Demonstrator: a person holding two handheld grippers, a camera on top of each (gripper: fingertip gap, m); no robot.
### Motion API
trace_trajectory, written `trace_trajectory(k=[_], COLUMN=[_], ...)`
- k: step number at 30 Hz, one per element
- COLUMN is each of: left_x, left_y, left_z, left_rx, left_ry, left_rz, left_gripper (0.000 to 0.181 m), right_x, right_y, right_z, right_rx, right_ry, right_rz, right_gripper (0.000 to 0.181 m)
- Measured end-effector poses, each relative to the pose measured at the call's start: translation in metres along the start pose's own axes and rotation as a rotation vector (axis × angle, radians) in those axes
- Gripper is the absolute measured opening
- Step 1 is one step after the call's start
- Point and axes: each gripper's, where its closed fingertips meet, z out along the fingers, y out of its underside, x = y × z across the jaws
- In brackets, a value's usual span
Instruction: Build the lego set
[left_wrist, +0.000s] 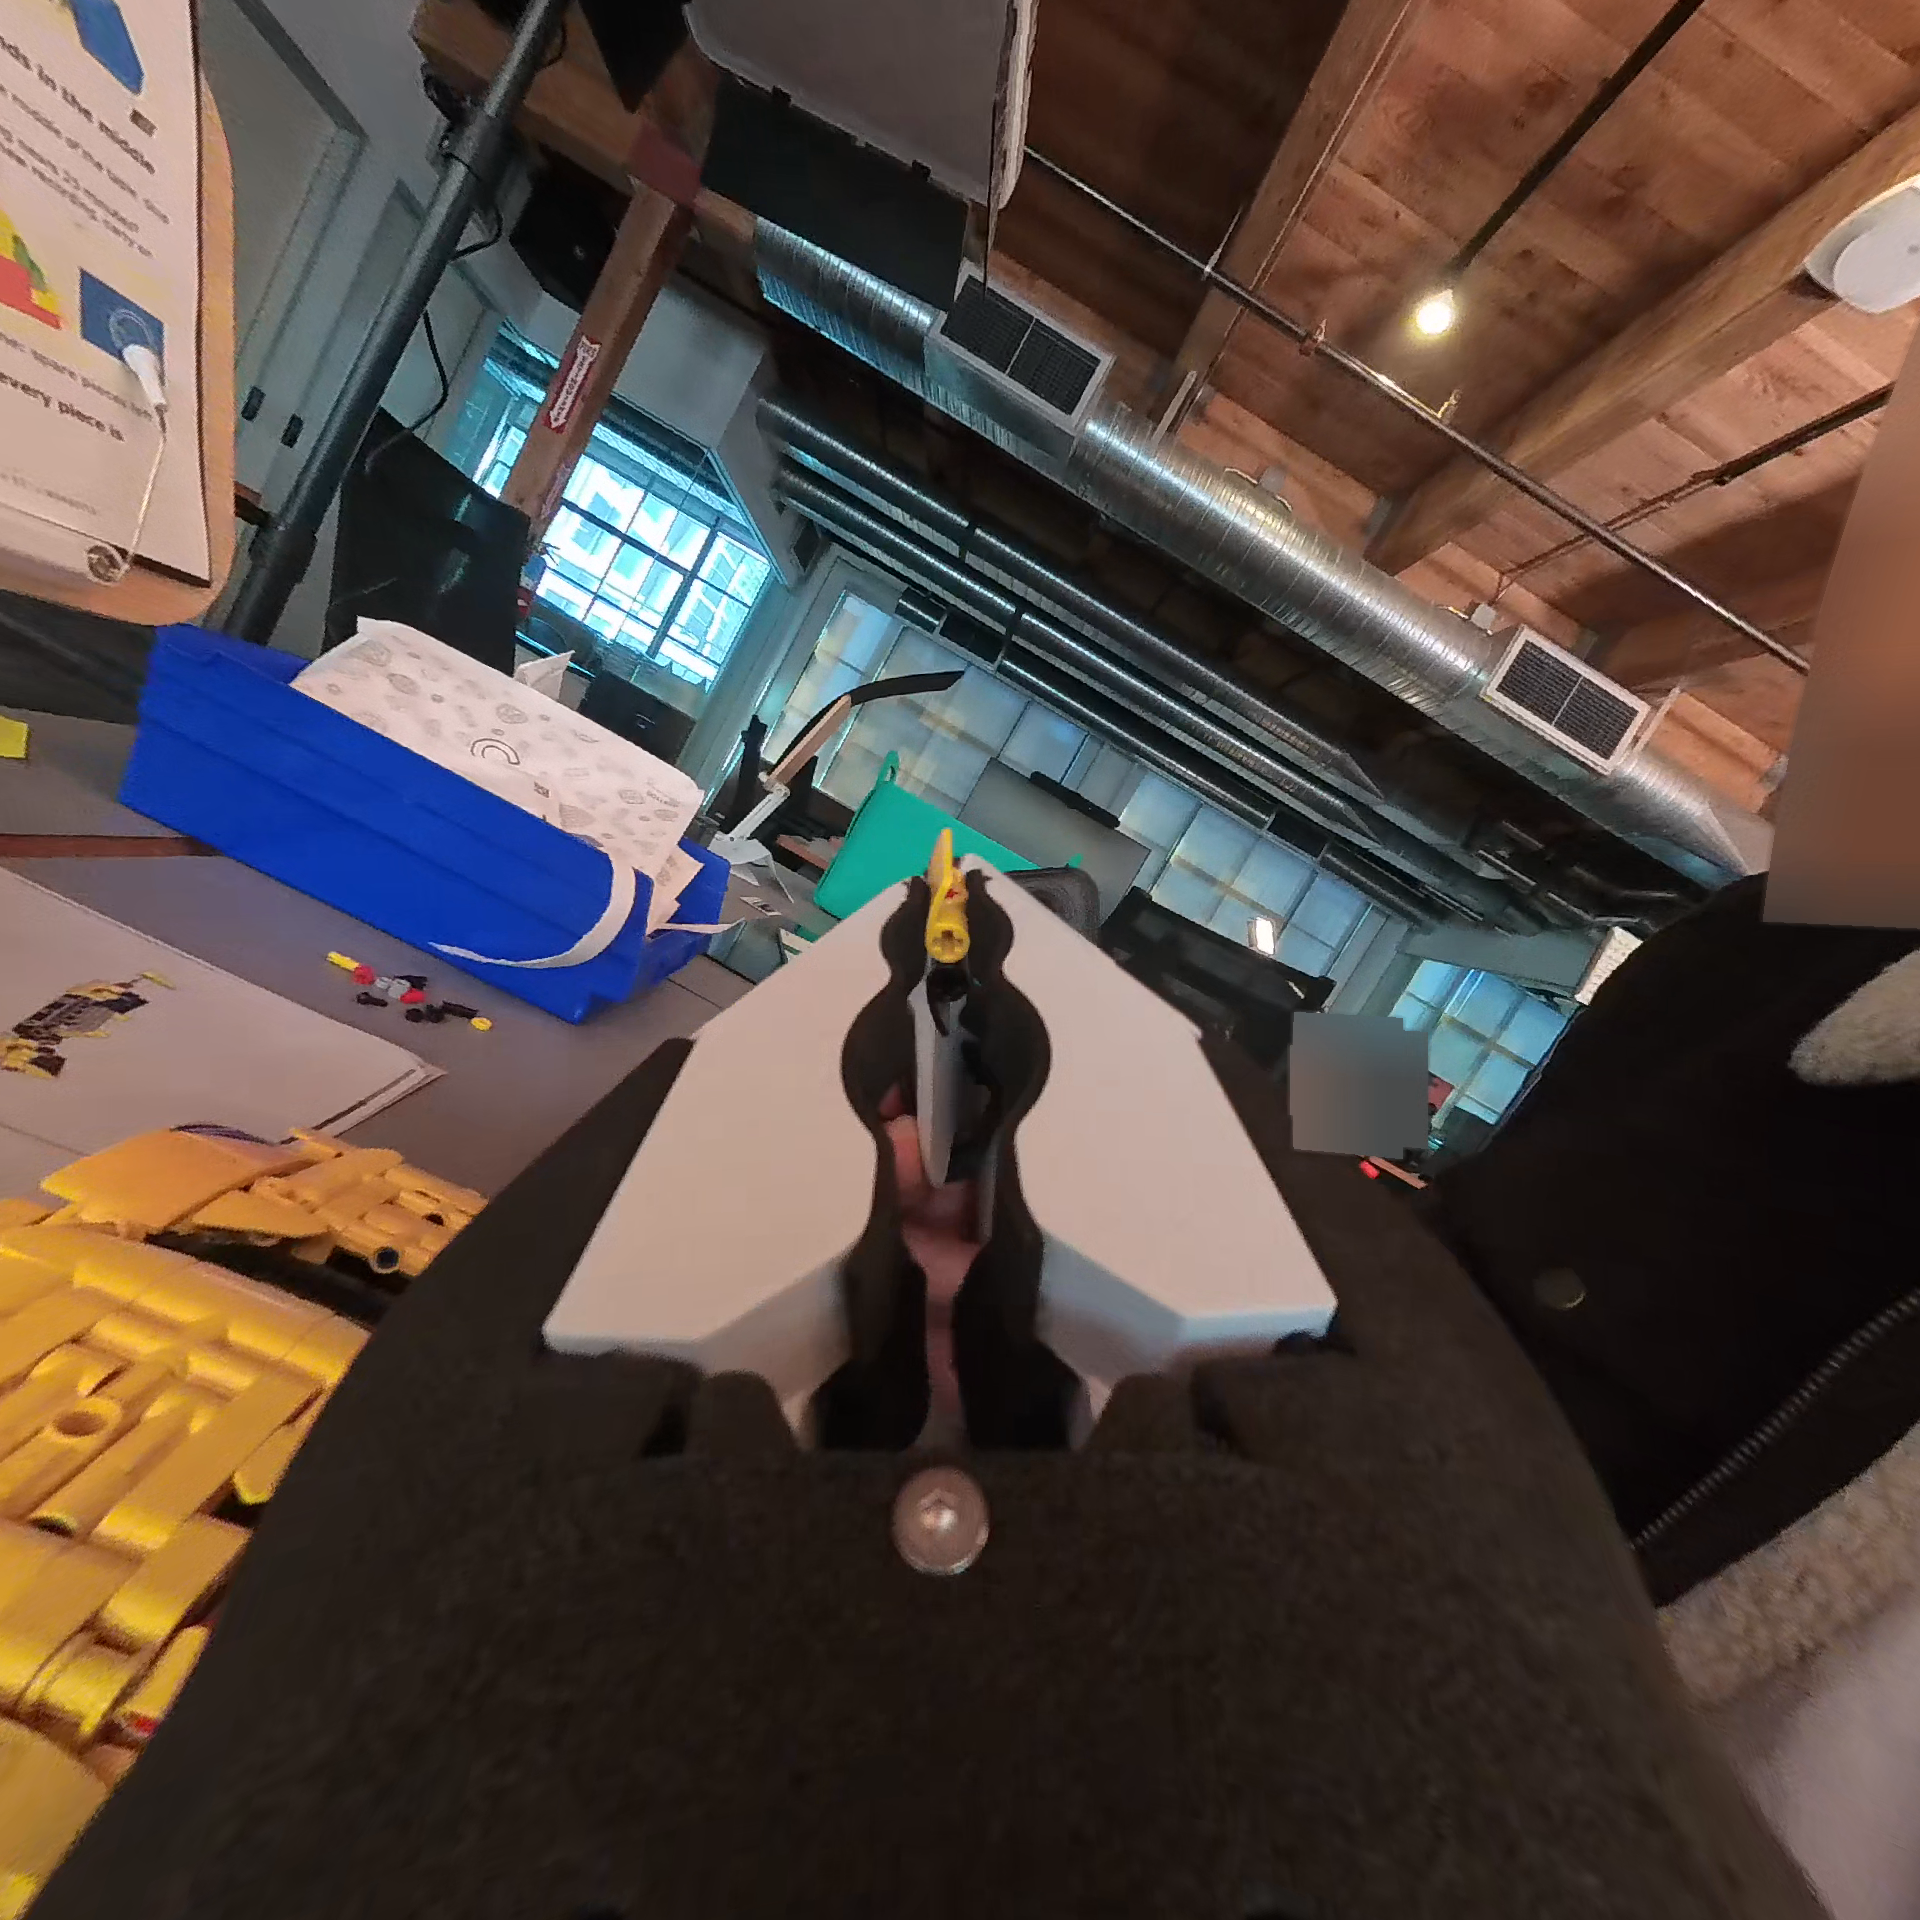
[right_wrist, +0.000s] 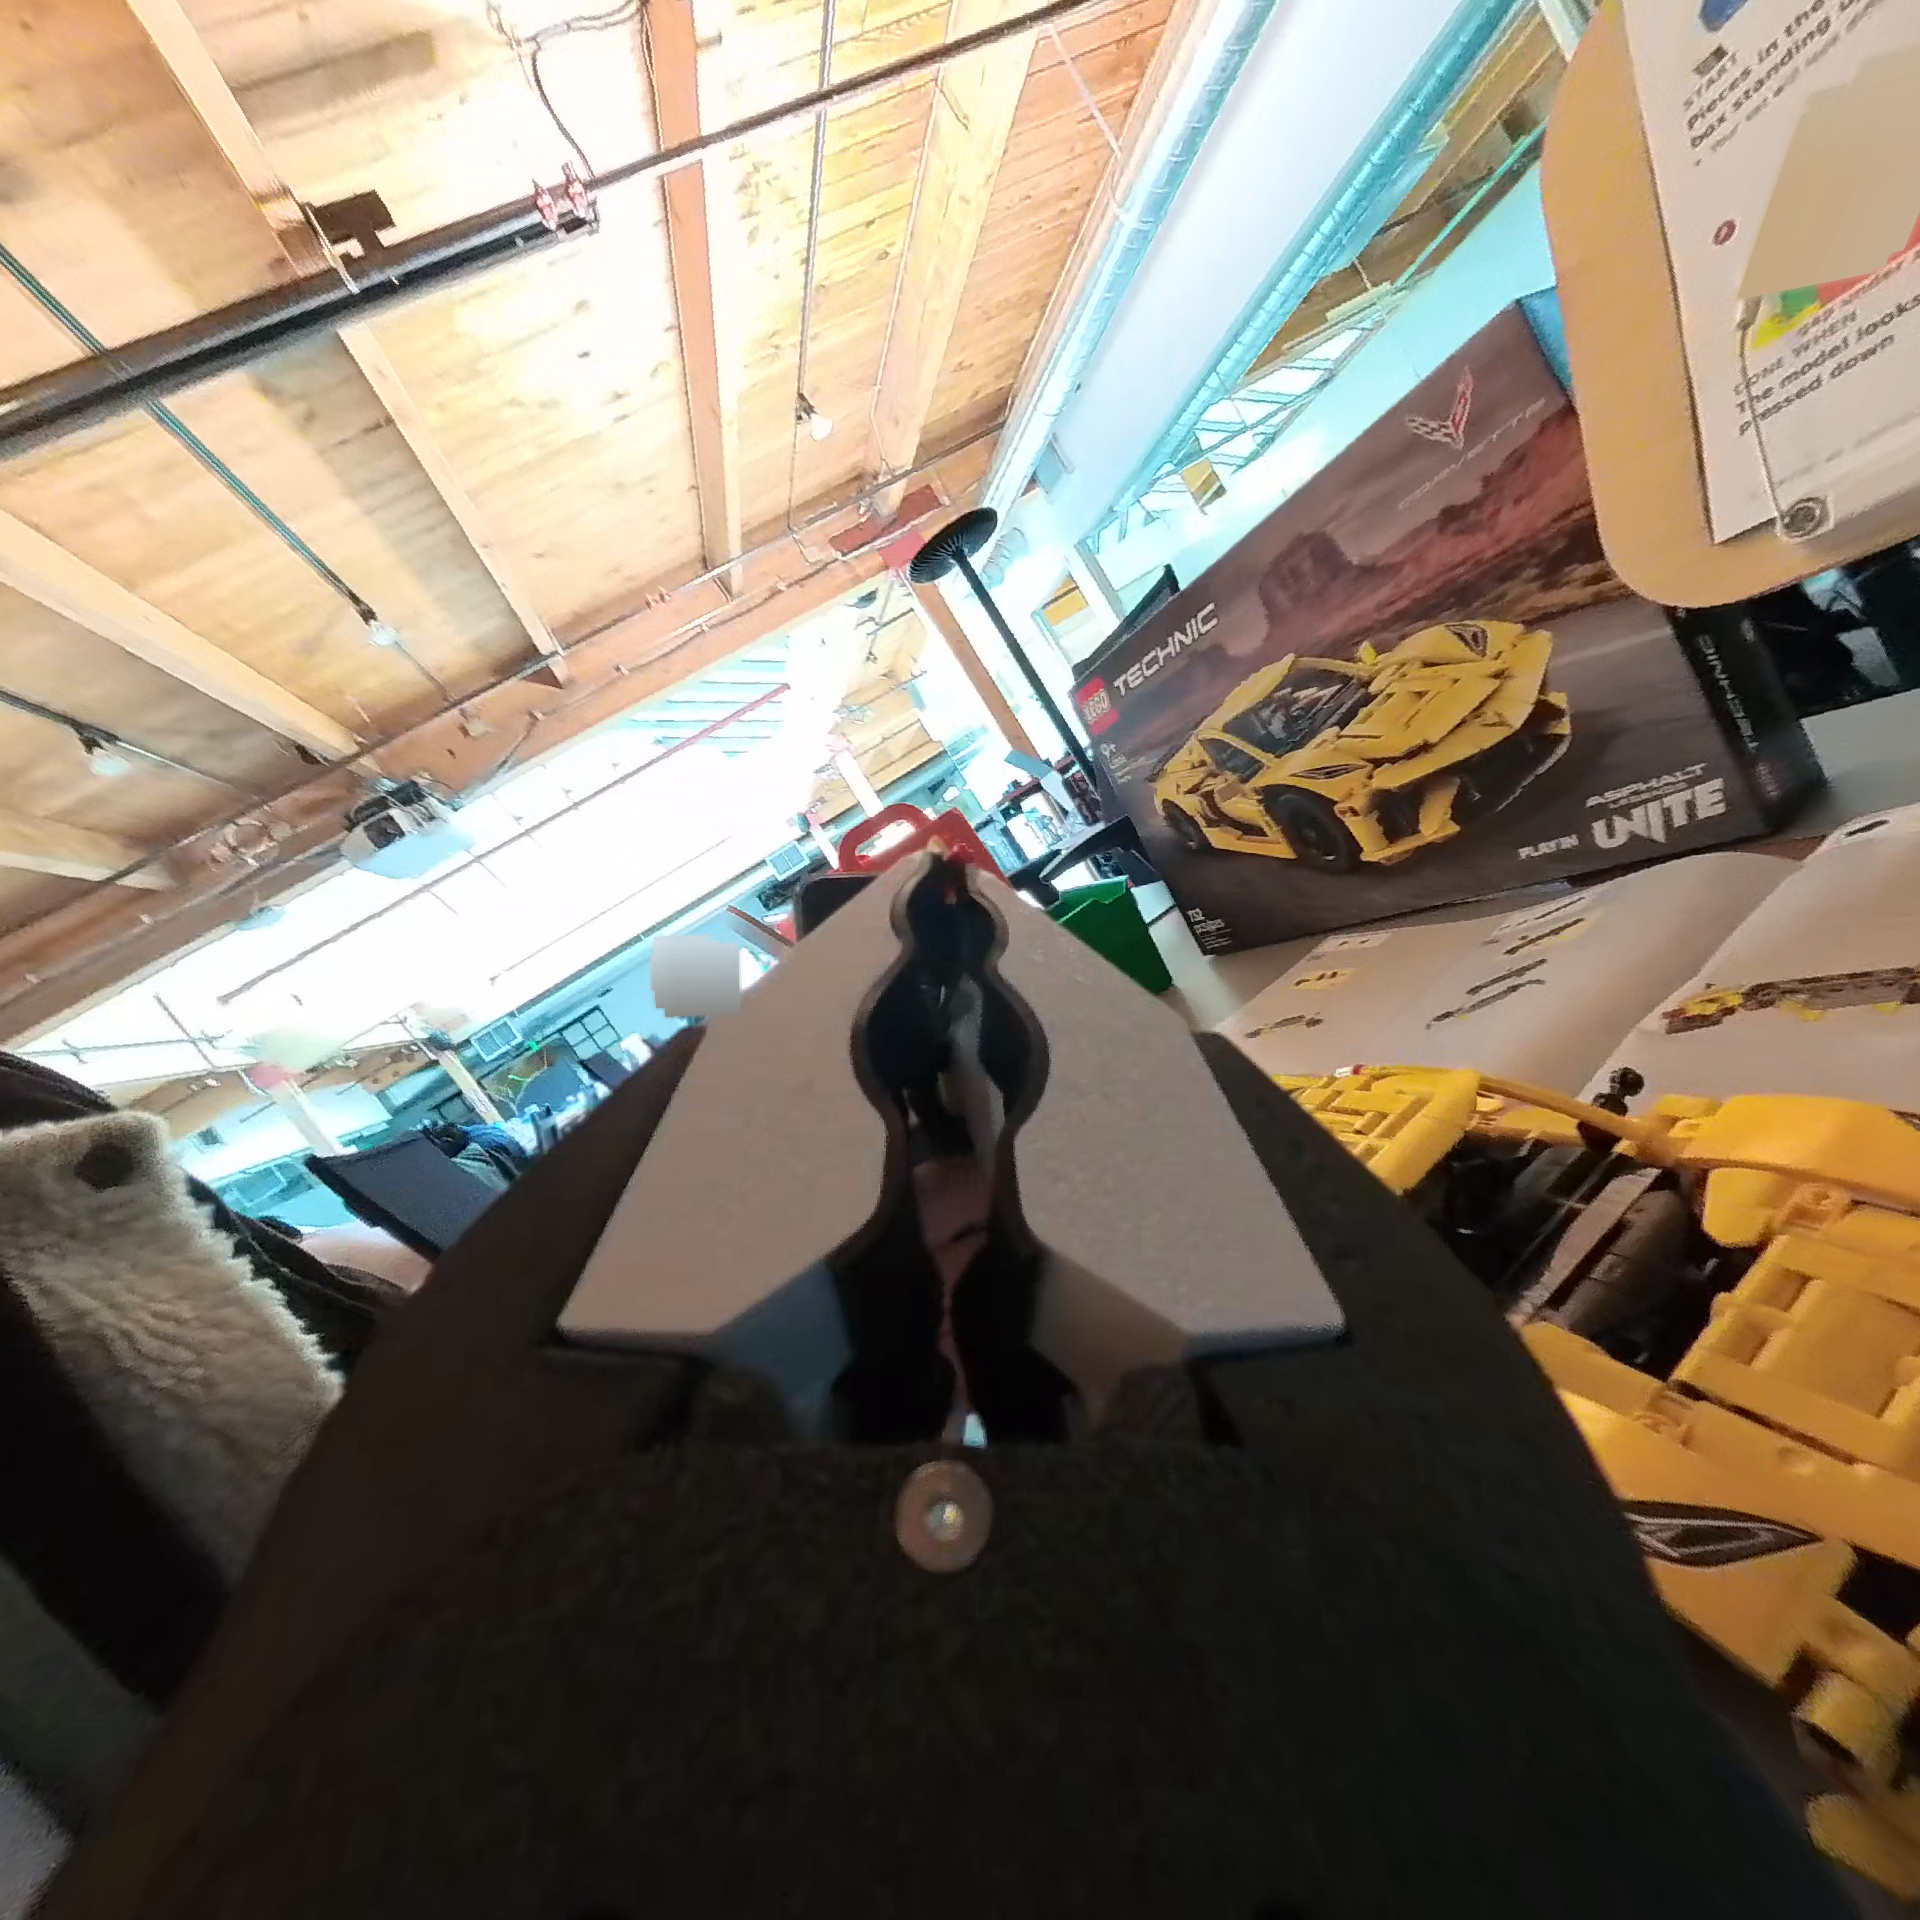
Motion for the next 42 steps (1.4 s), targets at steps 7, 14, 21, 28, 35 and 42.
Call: trace_trajectory(k=[7, 14, 21, 28, 35, 42], left_x=[-0.003, -0.001, 0.002, 0.002, 0.004, 0.007], left_y=[0.002, 0.006, 0.007, 0.005, 0.009, 0.007], left_z=[-0.002, -0.011, -0.011, -0.013, -0.012, -0.01], left_rx=[-0.082, -0.207, -0.213, -0.209, -0.224, -0.161], left_ry=[-0.007, 0.034, 0.059, 0.057, 0.071, 0.089], left_rz=[0.023, 0.123, 0.139, 0.151, 0.154, 0.089], left_gripper=[0.006, 0.006, 0.006, 0.006, 0.006, 0.006], right_x=[0.003, 0.0, -0.003, -0.004, -0.005, -0.009], right_y=[0.003, 0.011, 0.012, 0.01, 0.009, 0.007], right_z=[0.0, 0.001, 0.001, 0.0, 0.0, 0.0], right_rx=[-0.082, -0.169, -0.173, -0.157, -0.152, -0.113], right_ry=[0.06, -0.014, -0.068, -0.095, -0.118, -0.111], right_rz=[-0.159, -0.083, -0.015, 0.033, 0.073, 0.027], right_gripper=[0.0, 0.002, 0.003, 0.009, 0.006, 0.002])
